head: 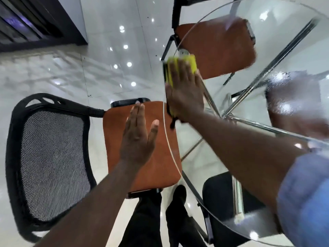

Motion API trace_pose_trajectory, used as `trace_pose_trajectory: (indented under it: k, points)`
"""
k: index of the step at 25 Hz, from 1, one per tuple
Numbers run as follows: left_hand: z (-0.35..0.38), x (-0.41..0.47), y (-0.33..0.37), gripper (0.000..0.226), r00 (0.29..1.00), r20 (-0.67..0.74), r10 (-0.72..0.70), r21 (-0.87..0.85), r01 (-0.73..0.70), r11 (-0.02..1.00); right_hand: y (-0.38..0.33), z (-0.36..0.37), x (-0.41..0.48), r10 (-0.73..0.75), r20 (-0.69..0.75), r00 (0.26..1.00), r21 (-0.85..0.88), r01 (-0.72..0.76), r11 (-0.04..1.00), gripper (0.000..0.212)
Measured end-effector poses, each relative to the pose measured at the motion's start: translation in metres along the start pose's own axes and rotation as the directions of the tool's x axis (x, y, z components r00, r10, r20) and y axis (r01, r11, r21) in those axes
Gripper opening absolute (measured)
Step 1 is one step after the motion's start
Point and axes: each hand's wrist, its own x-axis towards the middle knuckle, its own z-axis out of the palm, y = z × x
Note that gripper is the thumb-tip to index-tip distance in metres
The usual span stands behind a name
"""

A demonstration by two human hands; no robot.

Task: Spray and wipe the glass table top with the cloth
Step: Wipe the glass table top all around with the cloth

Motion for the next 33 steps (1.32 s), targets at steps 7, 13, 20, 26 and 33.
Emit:
trace_pose_trajectory:
  k: [7,13,20,26,33]
  points:
    - [0.025,0.008,0.028,0.076,0.997,0.022,0.069,0.01,-0.069,0.998,0.027,0.002,0.002,-0.38,0.031,0.924,-0.129,0.381,0.916,0.064]
    - [0.075,0.026,0.078,0.083,0.998,-0.005,0.068,0.155,-0.066,0.986,0.102,-0.017,0.012,-0.291,0.014,0.957,-0.136,0.29,0.947,0.063]
    - [0.104,0.03,0.089,0.083,1.0,0.01,0.008,0.482,-0.012,0.876,0.174,-0.034,-0.028,-0.357,0.096,0.929,-0.188,0.37,0.91,0.064]
    - [0.107,0.029,0.086,0.082,1.0,-0.012,0.023,0.559,-0.012,0.829,0.092,-0.015,0.065,-0.541,0.053,0.839,-0.107,0.543,0.833,0.065]
    - [0.11,0.031,0.087,0.084,0.998,-0.053,0.025,0.558,0.008,0.83,0.218,-0.035,-0.08,-0.321,0.019,0.947,-0.158,0.32,0.934,0.063]
